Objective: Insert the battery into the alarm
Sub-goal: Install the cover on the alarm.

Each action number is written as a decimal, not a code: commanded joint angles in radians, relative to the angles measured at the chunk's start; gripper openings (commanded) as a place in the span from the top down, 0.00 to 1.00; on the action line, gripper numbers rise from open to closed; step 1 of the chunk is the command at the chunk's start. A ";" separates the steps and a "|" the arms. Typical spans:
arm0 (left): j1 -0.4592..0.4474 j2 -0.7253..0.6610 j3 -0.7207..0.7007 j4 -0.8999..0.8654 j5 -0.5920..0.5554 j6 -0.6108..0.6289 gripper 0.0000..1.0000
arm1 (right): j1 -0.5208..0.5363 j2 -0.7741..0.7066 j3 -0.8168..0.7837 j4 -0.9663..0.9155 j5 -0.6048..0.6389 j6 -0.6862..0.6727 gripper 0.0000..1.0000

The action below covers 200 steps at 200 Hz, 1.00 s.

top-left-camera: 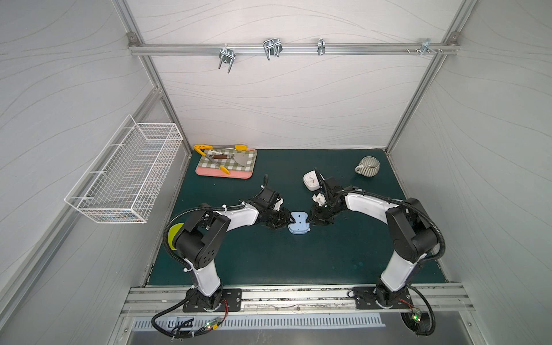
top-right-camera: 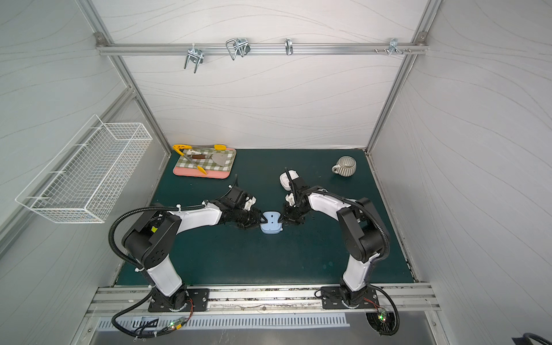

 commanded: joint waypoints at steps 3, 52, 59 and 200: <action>-0.004 0.014 0.032 -0.010 0.002 0.010 0.45 | 0.006 -0.016 0.007 -0.026 -0.010 -0.010 0.63; -0.004 0.013 0.031 -0.012 0.001 0.013 0.45 | 0.004 0.012 0.029 -0.016 -0.015 -0.016 0.67; -0.004 0.012 0.031 -0.012 0.003 0.013 0.45 | 0.003 0.016 0.029 -0.016 -0.015 -0.017 0.67; 0.003 -0.008 0.054 -0.004 0.009 0.028 0.41 | 0.005 -0.024 0.069 -0.062 0.052 -0.052 0.56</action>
